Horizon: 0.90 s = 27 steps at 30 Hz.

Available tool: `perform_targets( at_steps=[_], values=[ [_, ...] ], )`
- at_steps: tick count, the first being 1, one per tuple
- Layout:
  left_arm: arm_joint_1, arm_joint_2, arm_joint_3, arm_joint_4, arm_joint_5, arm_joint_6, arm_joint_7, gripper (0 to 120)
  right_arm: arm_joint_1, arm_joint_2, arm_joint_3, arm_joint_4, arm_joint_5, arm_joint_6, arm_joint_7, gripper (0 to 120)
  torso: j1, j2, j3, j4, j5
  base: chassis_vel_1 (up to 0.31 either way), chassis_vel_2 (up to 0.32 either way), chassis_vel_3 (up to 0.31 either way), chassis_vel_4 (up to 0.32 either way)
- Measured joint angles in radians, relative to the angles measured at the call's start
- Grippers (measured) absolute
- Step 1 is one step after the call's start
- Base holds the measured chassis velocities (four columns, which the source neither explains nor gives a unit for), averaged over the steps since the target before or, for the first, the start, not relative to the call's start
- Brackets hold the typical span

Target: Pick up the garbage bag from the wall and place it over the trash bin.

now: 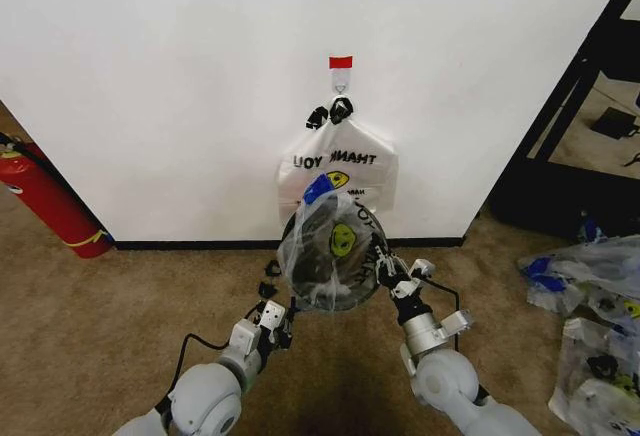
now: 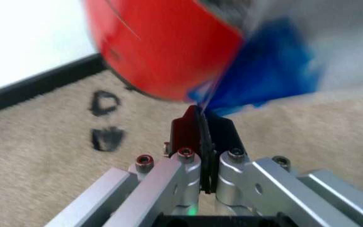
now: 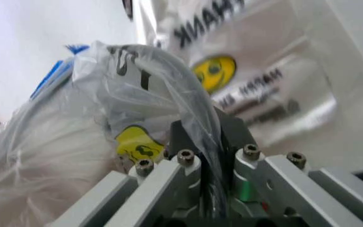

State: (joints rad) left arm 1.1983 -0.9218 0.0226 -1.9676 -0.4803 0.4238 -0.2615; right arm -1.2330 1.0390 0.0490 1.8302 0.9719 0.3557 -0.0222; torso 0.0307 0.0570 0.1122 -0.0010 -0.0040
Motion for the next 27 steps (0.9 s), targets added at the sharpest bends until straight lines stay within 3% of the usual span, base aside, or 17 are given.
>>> perform_targets(
  at_steps=[6, 12, 16, 18, 22, 24, 27],
  values=[
    [-0.047, -0.012, 0.012, 0.095, 0.015, -0.037, -0.010, 0, -0.022, -0.033, -0.008, 0.029, 0.004, -0.039, 0.021, 0, 0.000, 0.000, 0.000, -0.0001, -0.0001, 0.000, 0.000, 0.000, 0.000],
    [-0.034, -0.006, 0.030, 0.089, -0.007, -0.057, -0.003, 0, 0.007, -0.024, -0.021, 0.004, 0.005, -0.040, 0.020, 0, 0.000, 0.000, 0.000, 0.0003, 0.0000, 0.000, 0.000, 0.000, 0.000],
    [-0.025, 0.010, 0.035, 0.078, 0.027, -0.124, 0.045, 19, 0.043, 0.003, -0.025, -0.050, 0.005, -0.039, 0.025, 0, 0.000, 0.000, 0.000, 0.0000, -0.0001, 0.000, 0.000, 0.000, 0.000],
    [-0.023, 0.012, 0.035, 0.078, 0.036, -0.130, 0.051, 20, 0.045, 0.005, -0.025, -0.055, 0.004, -0.038, 0.026, 0, 0.000, 0.000, 0.000, -0.0002, -0.0001, 0.000, 0.000, 0.000, 0.000],
    [0.005, 0.056, 0.013, 0.100, 0.202, -0.221, 0.166, 39, 0.080, 0.029, -0.021, -0.116, 0.005, -0.036, 0.042, 0, 0.000, 0.000, 0.000, 0.0002, -0.0001, 0.000, 0.000, 0.000, 0.000],
    [0.009, 0.063, 0.008, 0.110, 0.229, -0.239, 0.180, 41, 0.084, 0.031, -0.020, -0.121, 0.006, -0.036, 0.043, 0, 0.000, 0.000, 0.000, 0.0002, 0.0000, 0.000, 0.000, 0.000, 0.000],
    [0.024, 0.097, -0.026, 0.172, 0.339, -0.328, 0.274, 56, 0.092, 0.031, -0.012, -0.138, 0.012, -0.038, 0.042, 0, 0.000, 0.000, 0.000, 0.0001, -0.0002, 0.000, 0.000, 0.000, 0.000]
  ],
)
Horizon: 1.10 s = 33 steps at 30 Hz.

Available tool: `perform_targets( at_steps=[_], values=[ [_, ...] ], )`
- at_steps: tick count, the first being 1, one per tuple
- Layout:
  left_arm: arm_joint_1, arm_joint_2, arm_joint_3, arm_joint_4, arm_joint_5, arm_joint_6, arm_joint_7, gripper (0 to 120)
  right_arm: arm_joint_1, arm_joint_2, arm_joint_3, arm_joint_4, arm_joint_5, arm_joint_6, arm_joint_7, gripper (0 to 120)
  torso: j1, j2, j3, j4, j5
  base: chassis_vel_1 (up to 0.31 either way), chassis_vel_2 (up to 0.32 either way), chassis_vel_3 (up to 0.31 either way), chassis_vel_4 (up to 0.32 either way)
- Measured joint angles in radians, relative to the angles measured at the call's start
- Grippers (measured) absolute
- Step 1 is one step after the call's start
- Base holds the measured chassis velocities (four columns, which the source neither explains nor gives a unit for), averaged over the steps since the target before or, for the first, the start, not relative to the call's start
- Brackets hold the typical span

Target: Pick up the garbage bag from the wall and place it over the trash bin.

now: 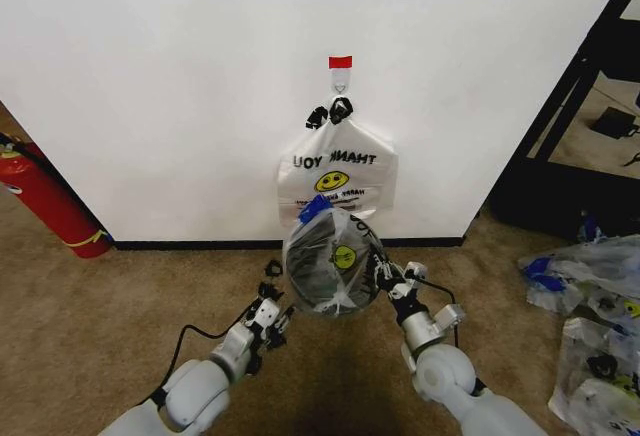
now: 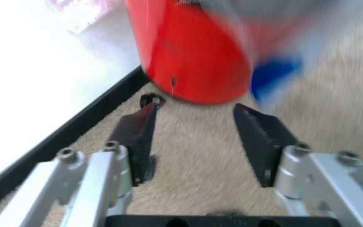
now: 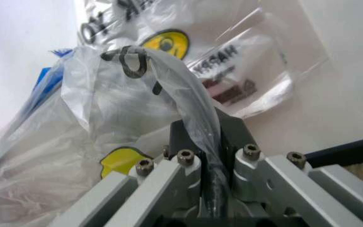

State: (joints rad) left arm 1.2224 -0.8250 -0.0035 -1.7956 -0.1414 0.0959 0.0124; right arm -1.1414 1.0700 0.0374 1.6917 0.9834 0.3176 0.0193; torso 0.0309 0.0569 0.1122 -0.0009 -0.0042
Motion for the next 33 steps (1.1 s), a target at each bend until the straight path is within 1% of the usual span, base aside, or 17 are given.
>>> perform_targets(
  at_steps=[3, 5, 7, 9, 10, 11, 13, 14, 17, 18, 19, 20, 22, 25, 26, 28, 33],
  values=[
    [0.000, 0.020, -0.072, 0.062, 0.094, -0.089, 0.123, 68, -0.003, -0.009, 0.007, -0.011, -0.003, -0.001, -0.022, 0, 0.000, 0.000, 0.000, 0.0001, 0.0000, 0.000, 0.000, 0.000, 0.000],
    [-0.003, 0.022, -0.082, 0.073, 0.112, -0.105, 0.141, 70, -0.004, -0.010, 0.008, -0.012, -0.003, -0.001, -0.026, 0, 0.000, 0.000, 0.000, 0.0002, 0.0000, 0.000, 0.000, 0.000, 0.000],
    [-0.033, 0.023, -0.151, 0.122, 0.163, -0.182, 0.222, 81, -0.015, -0.023, 0.018, -0.028, -0.024, -0.001, -0.102, 0, 0.000, 0.000, 0.000, -0.0002, -0.0004, 0.000, 0.000, 0.000, 0.000],
    [-0.062, 0.016, -0.227, 0.116, 0.071, -0.184, 0.238, 88, -0.026, -0.033, 0.031, -0.048, -0.063, 0.004, -0.189, 0, 0.000, 0.000, 0.000, -0.0002, 0.0000, 0.000, 0.000, 0.000, 0.000],
    [-0.076, 0.011, -0.262, 0.088, -0.016, -0.157, 0.238, 91, -0.030, -0.038, 0.037, -0.060, -0.084, 0.011, -0.232, 0, 0.000, 0.000, 0.000, 0.0000, 0.0000, 0.000, 0.000, 0.000, 0.000],
    [-0.076, 0.011, -0.262, 0.088, -0.016, -0.157, 0.238, 91, -0.030, -0.038, 0.037, -0.060, -0.084, 0.011, -0.232, 0, 0.000, 0.000, 0.000, 0.0000, 0.0000, 0.000, 0.000, 0.000, 0.000],
    [-0.090, 0.005, -0.296, 0.029, -0.165, -0.113, 0.237, 98, -0.033, -0.042, 0.043, -0.074, -0.108, 0.023, -0.276, 0, 0.000, 0.000, 0.000, -0.0003, 0.0001, 0.000, 0.000, 0.000, 0.000],
    [-0.100, -0.001, -0.314, -0.035, -0.302, -0.064, 0.228, 100, -0.034, -0.043, 0.045, -0.087, -0.129, 0.038, -0.306, 0, 0.000, 0.000, 0.000, -0.0003, 0.0003, 0.000, 0.000, 0.000, 0.000],
    [-0.107, -0.008, -0.314, -0.168, -0.562, 0.060, 0.171, 100, -0.031, -0.042, 0.049, -0.110, -0.171, 0.068, -0.343, 0, 0.000, 0.000, 0.000, -0.0003, 0.0004, 0.000, 0.000, 0.000, 0.000],
    [-0.104, -0.008, -0.308, -0.193, -0.613, 0.087, 0.154, 100, -0.031, -0.041, 0.049, -0.113, -0.180, 0.072, -0.349, 0, 0.000, 0.000, 0.000, -0.0004, 0.0004, 0.000, 0.000, 0.000, 0.000],
    [-0.104, -0.008, -0.308, -0.193, -0.613, 0.087, 0.154, 100, -0.031, -0.041, 0.049, -0.113, -0.180, 0.072, -0.349, 0, 0.000, 0.000, 0.000, -0.0004, 0.0004, 0.000, 0.000, 0.000, 0.000],
    [-0.094, -0.010, -0.293, -0.243, -0.719, 0.154, 0.120, 100, -0.030, -0.040, 0.049, -0.115, -0.194, 0.082, -0.362, 0, 0.000, 0.000, 0.000, 0.0000, 0.0004, 0.000, 0.000, 0.000, 0.000],
    [-0.083, -0.018, -0.269, -0.309, -0.847, 0.270, 0.059, 100, -0.031, -0.039, 0.051, -0.115, -0.210, 0.097, -0.387, 0, 0.000, 0.000, 0.000, 0.0003, 0.0003, 0.000, 0.000, 0.000, 0.000],
    [-0.086, -0.030, -0.254, -0.345, -0.945, 0.385, -0.018, 100, -0.035, -0.041, 0.056, -0.111, -0.233, 0.116, -0.421, 0, 0.000, 0.000, 0.000, 0.0000, 0.0003, 0.000, 0.000, 0.000, 0.000],
    [-0.086, -0.030, -0.254, -0.345, -0.945, 0.385, -0.018, 100, -0.035, -0.041, 0.056, -0.111, -0.233, 0.116, -0.421, 0, 0.000, 0.000, 0.000, 0.0000, 0.0003, 0.000, 0.000, 0.000, 0.000],
    [-0.095, -0.036, -0.253, -0.351, -0.987, 0.430, -0.062, 100, -0.041, -0.044, 0.061, -0.105, -0.242, 0.132, -0.439, 0, 0.000, 0.000, 0.000, -0.0001, 0.0002, 0.000, 0.000, 0.000, 0.000],
    [-0.098, -0.037, -0.257, -0.348, -1.012, 0.449, -0.085, 96, -0.052, -0.047, 0.064, -0.093, -0.247, 0.142, -0.450, 0, 0.000, 0.000, 0.000, -0.0001, 0.0002, 0.000, 0.000, 0.000, 0.000]
  ],
)
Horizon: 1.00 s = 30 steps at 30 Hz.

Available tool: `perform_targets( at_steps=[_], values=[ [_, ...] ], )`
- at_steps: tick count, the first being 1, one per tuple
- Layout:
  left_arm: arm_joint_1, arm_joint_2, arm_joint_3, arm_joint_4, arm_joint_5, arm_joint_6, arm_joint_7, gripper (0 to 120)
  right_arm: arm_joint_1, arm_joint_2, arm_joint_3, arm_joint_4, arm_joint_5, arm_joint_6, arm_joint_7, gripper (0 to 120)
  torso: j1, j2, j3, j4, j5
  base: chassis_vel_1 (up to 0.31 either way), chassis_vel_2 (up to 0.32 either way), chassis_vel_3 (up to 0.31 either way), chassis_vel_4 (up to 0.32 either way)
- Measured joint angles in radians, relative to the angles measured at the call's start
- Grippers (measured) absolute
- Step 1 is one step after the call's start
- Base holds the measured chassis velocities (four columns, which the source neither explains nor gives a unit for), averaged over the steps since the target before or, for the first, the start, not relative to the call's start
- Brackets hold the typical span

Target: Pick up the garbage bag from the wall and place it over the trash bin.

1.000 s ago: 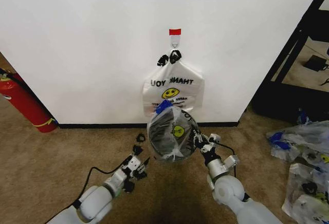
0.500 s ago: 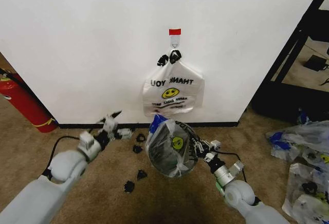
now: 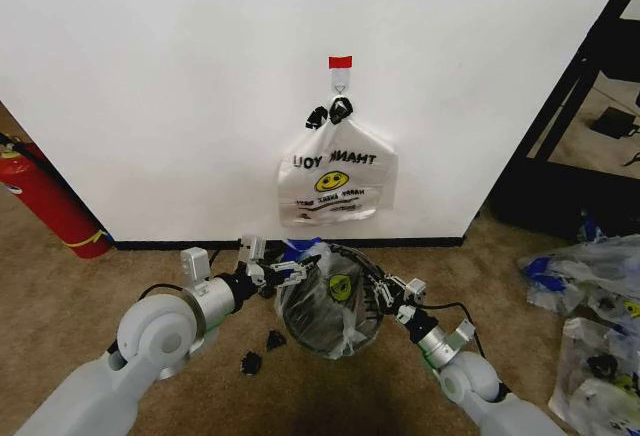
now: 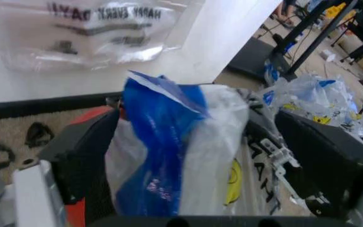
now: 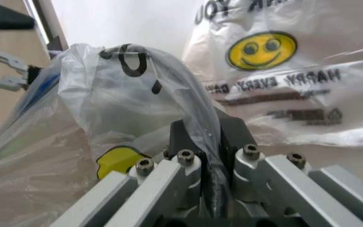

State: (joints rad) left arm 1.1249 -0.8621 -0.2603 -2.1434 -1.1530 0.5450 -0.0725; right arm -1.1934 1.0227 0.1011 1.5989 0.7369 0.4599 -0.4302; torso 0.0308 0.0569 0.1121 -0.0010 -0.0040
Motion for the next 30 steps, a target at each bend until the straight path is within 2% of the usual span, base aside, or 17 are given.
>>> perform_targets(
  at_steps=[4, 7, 11, 12, 13, 15, 21, 24, 27, 30],
  values=[
    [0.009, -0.007, -0.006, -0.002, -0.032, 0.003, -0.015, 79, -0.004, 0.002, 0.001, 0.003, -0.005, 0.005, 0.000, 0, 0.000, 0.000, 0.000, 0.0000, 0.0000, 0.000, 0.000, 0.000, 0.000],
    [0.009, -0.009, -0.009, -0.007, -0.052, 0.003, -0.021, 71, -0.004, 0.002, 0.000, 0.004, -0.007, 0.005, 0.001, 0, 0.000, 0.000, 0.000, 0.0000, 0.0000, 0.000, 0.000, 0.000, 0.000],
    [0.005, -0.011, -0.018, -0.016, -0.103, 0.003, -0.045, 53, -0.006, 0.002, -0.001, 0.009, -0.010, 0.005, 0.002, 0, 0.000, 0.000, 0.000, 0.0000, 0.0000, 0.000, 0.000, 0.000, 0.000],
    [0.005, -0.012, -0.019, -0.016, -0.107, 0.003, -0.048, 52, -0.007, 0.002, -0.002, 0.010, -0.010, 0.005, 0.002, 0, 0.000, 0.000, 0.000, 0.0000, 0.0000, 0.000, 0.000, 0.000, 0.000],
    [0.005, -0.012, -0.019, -0.016, -0.107, 0.003, -0.048, 52, -0.007, 0.002, -0.002, 0.010, -0.010, 0.005, 0.002, 0, 0.000, 0.000, 0.000, 0.0000, 0.0000, 0.000, 0.000, 0.000, 0.000],
    [0.007, -0.014, -0.021, -0.017, -0.110, 0.003, -0.050, 40, -0.012, 0.002, -0.002, 0.017, -0.011, 0.005, 0.003, 0, 0.000, 0.000, 0.000, -0.0001, 0.0000, 0.000, 0.000, 0.000, 0.000],
    [0.008, -0.017, -0.018, -0.017, -0.085, 0.002, -0.053, 20, -0.020, -0.001, 0.001, 0.030, -0.012, 0.008, 0.004, 0, 0.000, 0.000, 0.000, 0.0000, 0.0000, 0.000, 0.000, 0.000, 0.000],
    [0.004, -0.018, -0.010, 0.000, -0.054, -0.037, -0.062, 7, -0.028, -0.004, 0.005, 0.035, -0.012, 0.011, -0.004, 0, 0.000, 0.000, 0.000, -0.0001, 0.0000, 0.000, 0.000, 0.000, 0.000],
    [0.003, -0.019, -0.007, 0.018, -0.031, -0.068, -0.065, 0, -0.034, -0.005, 0.007, 0.035, -0.012, 0.015, -0.017, 0, 0.000, 0.000, 0.000, 0.0000, 0.0000, 0.000, 0.000, 0.000, 0.000],
    [0.004, -0.024, -0.007, 0.039, 0.000, -0.093, -0.068, 0, -0.038, -0.006, 0.007, 0.035, -0.012, 0.018, -0.045, 0, 0.000, 0.000, 0.000, -0.0001, 0.0000, 0.000, 0.000, 0.000, 0.000]
  ],
)
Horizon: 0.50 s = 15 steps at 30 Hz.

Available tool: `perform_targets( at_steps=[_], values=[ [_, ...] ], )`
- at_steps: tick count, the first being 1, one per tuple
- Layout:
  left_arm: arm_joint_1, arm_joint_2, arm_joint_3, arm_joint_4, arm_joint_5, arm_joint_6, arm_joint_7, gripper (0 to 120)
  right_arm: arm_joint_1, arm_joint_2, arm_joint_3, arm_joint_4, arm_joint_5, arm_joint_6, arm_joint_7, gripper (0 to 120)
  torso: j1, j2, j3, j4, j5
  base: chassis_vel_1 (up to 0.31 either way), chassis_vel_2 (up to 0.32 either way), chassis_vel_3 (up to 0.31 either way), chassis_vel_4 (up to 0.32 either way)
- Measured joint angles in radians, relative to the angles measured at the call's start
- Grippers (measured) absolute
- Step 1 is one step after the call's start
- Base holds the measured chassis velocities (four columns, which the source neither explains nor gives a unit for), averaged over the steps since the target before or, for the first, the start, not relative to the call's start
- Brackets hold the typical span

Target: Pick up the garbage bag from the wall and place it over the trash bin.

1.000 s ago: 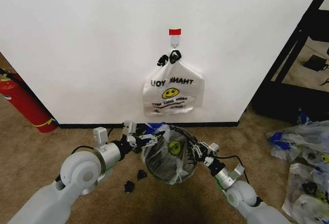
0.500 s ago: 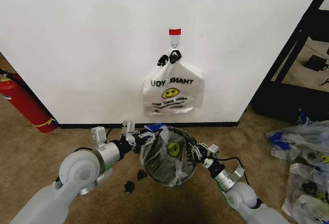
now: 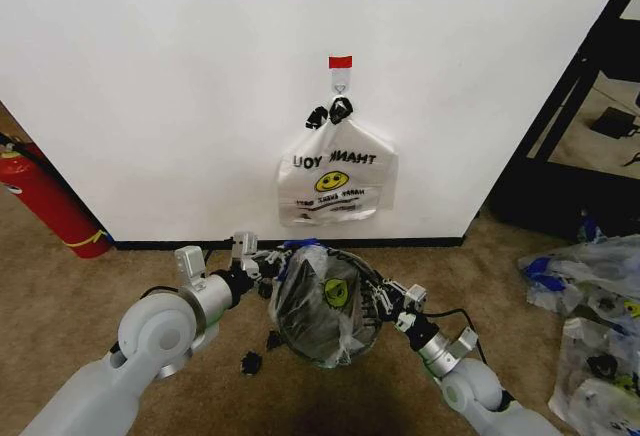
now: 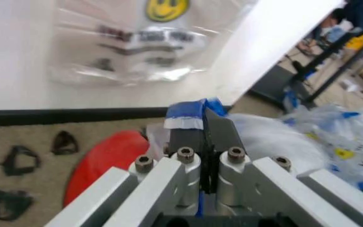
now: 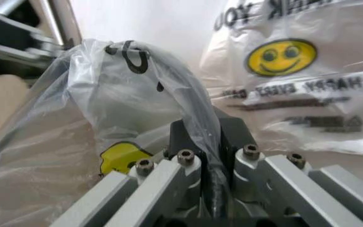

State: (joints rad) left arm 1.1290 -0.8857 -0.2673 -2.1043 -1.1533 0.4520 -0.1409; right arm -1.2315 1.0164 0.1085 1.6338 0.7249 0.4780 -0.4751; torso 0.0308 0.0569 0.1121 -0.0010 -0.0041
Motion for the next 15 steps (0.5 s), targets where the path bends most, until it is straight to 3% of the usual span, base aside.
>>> perform_targets(
  at_steps=[7, 15],
  values=[
    [-0.004, -0.014, 0.007, 0.081, 0.143, -0.037, 0.049, 0, -0.001, -0.003, -0.009, 0.010, 0.036, 0.000, -0.057, 0, 0.000, 0.000, 0.000, 0.0001, -0.0001, 0.000, 0.000, 0.000, 0.000],
    [-0.011, -0.024, 0.012, 0.127, 0.219, -0.101, 0.071, 0, 0.006, -0.003, -0.019, 0.009, 0.068, -0.011, -0.115, 0, 0.000, 0.000, 0.000, 0.0001, -0.0001, 0.000, 0.000, 0.000, 0.000]
  ],
)
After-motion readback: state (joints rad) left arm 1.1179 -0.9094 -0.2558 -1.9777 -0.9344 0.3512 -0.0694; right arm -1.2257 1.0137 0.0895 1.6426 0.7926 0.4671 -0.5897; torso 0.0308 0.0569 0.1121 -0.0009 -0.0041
